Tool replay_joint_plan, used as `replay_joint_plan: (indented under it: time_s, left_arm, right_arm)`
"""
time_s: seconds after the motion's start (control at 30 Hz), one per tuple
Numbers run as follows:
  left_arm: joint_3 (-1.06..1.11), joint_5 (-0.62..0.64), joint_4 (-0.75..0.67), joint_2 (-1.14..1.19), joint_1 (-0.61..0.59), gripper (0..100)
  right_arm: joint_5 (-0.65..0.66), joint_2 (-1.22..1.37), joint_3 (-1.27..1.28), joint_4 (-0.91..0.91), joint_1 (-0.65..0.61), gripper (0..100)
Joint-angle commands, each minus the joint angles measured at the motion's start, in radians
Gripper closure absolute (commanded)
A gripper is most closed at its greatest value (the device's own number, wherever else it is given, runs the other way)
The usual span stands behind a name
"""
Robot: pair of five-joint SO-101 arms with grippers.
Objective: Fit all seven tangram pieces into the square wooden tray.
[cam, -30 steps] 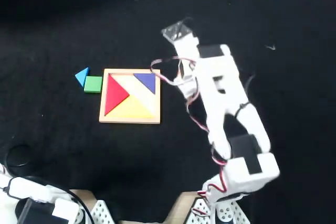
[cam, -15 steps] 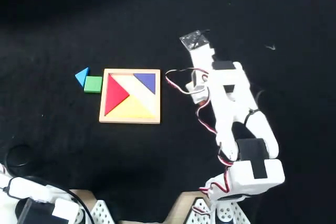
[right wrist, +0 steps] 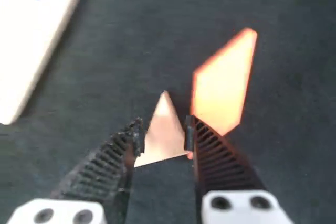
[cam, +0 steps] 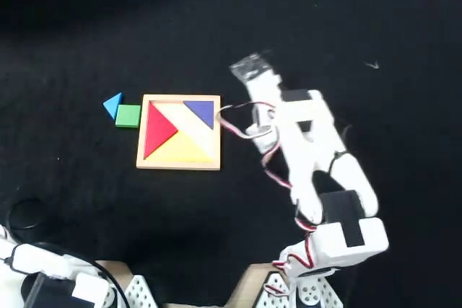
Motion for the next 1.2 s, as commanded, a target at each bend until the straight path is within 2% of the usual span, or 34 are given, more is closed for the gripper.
replay_joint_plan:
  time_s: [0.0, 0.33, 0.5, 0.87, 1.17]
  left_arm:
    - [0.001, 0.011, -0.017, -0.006, 0.018, 97]
    - [0.001, 0.011, -0.017, -0.006, 0.018, 97]
    - [0.001, 0.011, -0.017, -0.006, 0.018, 97]
    - [0.001, 0.011, -0.017, -0.006, 0.018, 97]
    - [0.001, 0.011, -0.017, -0.006, 0.018, 97]
  right_arm:
    - [0.017, -0.067, -0.007, -0.012, -0.018, 88.1]
    - [0.023, -0.056, -0.087, -0.058, 0.072, 88.1]
    - [0.117, 0.025, -0.094, -0.077, 0.052, 88.1]
    - [0.121, 0.252, -0.249, -0.072, 0.083, 88.1]
    - [0.153, 0.280, -0.295, -0.046, 0.100, 88.1]
